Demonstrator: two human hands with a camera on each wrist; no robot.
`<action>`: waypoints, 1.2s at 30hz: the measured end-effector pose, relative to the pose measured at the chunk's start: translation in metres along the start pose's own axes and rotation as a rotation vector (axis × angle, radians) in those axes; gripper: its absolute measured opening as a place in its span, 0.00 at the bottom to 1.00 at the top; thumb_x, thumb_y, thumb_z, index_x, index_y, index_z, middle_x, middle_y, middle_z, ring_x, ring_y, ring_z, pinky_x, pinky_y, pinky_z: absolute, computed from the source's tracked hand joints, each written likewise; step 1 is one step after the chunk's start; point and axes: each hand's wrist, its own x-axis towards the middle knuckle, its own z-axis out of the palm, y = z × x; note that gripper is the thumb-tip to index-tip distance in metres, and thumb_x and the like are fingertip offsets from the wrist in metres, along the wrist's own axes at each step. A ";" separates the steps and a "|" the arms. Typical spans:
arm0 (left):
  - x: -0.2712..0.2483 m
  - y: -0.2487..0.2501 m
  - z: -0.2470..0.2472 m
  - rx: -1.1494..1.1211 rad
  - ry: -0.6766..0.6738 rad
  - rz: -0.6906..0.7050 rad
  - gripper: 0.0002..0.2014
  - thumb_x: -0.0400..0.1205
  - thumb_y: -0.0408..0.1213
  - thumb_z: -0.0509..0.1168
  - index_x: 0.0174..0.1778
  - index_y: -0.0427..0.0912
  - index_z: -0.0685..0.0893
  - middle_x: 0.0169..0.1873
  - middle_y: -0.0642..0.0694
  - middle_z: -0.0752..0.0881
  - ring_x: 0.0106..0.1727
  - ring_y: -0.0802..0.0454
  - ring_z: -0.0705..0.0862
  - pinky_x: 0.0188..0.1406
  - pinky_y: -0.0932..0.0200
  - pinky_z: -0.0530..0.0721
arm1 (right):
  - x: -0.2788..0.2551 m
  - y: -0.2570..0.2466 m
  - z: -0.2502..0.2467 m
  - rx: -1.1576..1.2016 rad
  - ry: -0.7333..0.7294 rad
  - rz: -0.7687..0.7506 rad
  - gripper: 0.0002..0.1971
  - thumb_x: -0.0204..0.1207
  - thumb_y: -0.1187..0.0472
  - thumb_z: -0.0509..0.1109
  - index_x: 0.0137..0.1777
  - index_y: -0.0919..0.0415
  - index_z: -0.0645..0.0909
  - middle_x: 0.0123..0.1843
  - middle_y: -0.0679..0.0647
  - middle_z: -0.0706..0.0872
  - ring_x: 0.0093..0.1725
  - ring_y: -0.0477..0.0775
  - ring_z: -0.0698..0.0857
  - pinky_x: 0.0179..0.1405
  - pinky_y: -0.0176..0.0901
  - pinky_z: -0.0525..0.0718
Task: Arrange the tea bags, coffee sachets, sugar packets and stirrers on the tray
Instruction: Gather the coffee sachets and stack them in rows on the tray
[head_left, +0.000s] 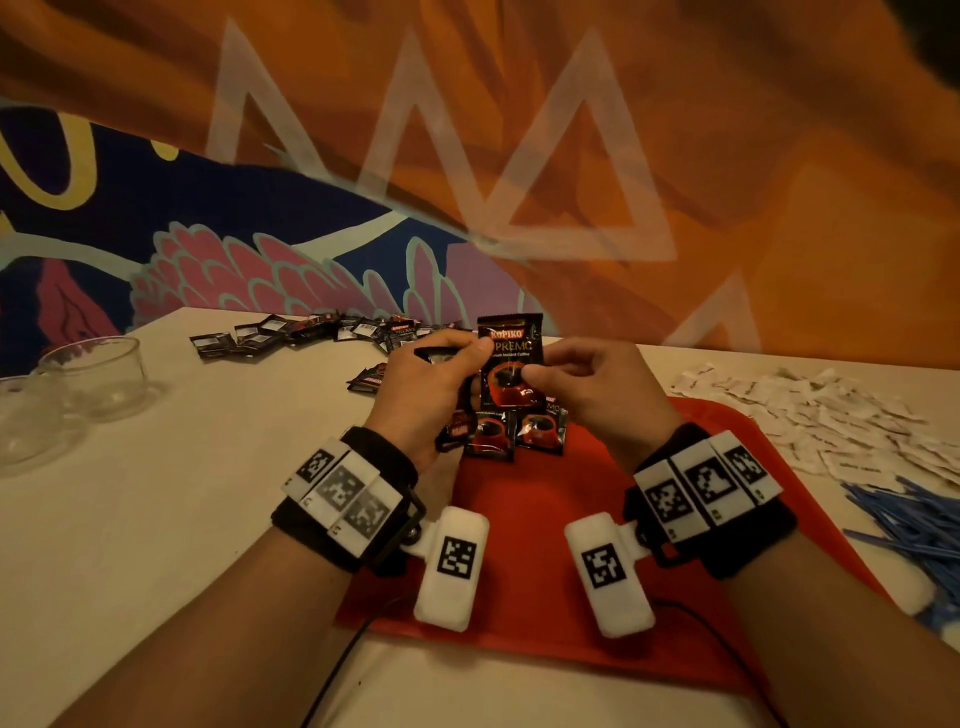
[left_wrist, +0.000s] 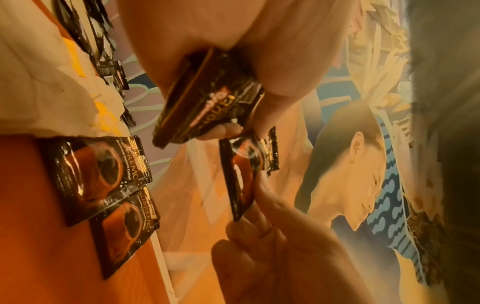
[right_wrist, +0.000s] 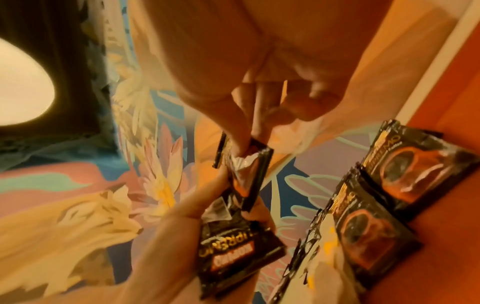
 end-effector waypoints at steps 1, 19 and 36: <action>-0.001 0.000 0.000 0.017 -0.013 0.009 0.03 0.82 0.31 0.71 0.48 0.43 0.88 0.34 0.45 0.88 0.32 0.51 0.87 0.31 0.58 0.87 | 0.000 0.000 0.000 -0.079 0.010 -0.021 0.05 0.73 0.64 0.79 0.42 0.53 0.88 0.42 0.54 0.93 0.44 0.54 0.92 0.47 0.51 0.90; 0.001 0.004 -0.005 0.061 -0.102 -0.041 0.13 0.84 0.46 0.69 0.46 0.38 0.89 0.25 0.48 0.80 0.25 0.54 0.76 0.23 0.64 0.75 | -0.007 -0.008 0.000 -0.208 -0.014 -0.282 0.08 0.72 0.64 0.80 0.46 0.51 0.89 0.46 0.46 0.92 0.45 0.39 0.91 0.46 0.35 0.88; 0.009 0.001 -0.008 -0.046 0.025 -0.085 0.14 0.83 0.51 0.70 0.47 0.41 0.88 0.33 0.48 0.81 0.28 0.56 0.75 0.25 0.60 0.74 | 0.005 -0.011 -0.012 -0.470 0.021 -0.157 0.09 0.74 0.60 0.78 0.35 0.47 0.84 0.36 0.40 0.87 0.39 0.40 0.86 0.43 0.32 0.81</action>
